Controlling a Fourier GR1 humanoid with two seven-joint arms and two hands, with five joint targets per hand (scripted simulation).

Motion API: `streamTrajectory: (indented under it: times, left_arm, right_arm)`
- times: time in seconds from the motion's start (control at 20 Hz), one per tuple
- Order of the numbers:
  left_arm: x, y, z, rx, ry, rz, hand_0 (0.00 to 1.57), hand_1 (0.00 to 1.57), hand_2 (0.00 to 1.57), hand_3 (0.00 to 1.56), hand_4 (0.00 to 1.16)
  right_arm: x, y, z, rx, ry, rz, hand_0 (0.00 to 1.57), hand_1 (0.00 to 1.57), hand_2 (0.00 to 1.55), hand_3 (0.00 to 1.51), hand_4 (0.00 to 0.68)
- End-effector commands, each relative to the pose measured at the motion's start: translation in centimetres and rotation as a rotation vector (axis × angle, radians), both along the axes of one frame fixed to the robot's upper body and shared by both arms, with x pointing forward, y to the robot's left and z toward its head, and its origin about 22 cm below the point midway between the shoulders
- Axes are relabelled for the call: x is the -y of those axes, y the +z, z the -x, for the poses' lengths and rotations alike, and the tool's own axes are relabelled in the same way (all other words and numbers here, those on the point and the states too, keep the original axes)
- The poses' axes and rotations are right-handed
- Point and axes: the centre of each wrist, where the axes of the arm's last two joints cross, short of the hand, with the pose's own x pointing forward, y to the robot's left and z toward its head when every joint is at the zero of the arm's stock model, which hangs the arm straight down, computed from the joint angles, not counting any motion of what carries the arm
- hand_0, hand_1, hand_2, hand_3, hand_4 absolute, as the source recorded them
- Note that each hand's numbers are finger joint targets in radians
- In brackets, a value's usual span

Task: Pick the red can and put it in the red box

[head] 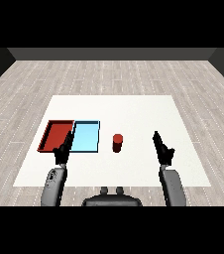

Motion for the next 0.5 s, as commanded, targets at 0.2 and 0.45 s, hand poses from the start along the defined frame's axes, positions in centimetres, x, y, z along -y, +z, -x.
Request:
streamTrajectory:
  times: [0.2, 0.45]
  left_arm:
    - [0.0, 0.9, -0.7, -0.022, -0.011, 0.011, 0.0, 0.0, 0.0, 0.0, 0.0]
    - [0.3, 3.1, -1.1, 0.439, -0.038, 0.1, 0.0, 0.0, 0.0, 0.0, 0.0]
  right_arm:
    - [-0.7, -0.4, -1.1, -0.011, -0.003, -0.012, 0.0, 0.0, 0.0, 0.0, 0.0]
    - [-0.2, 1.3, -1.2, 0.328, 0.051, -0.065, 0.0, 0.0, 0.0, 0.0, 0.0]
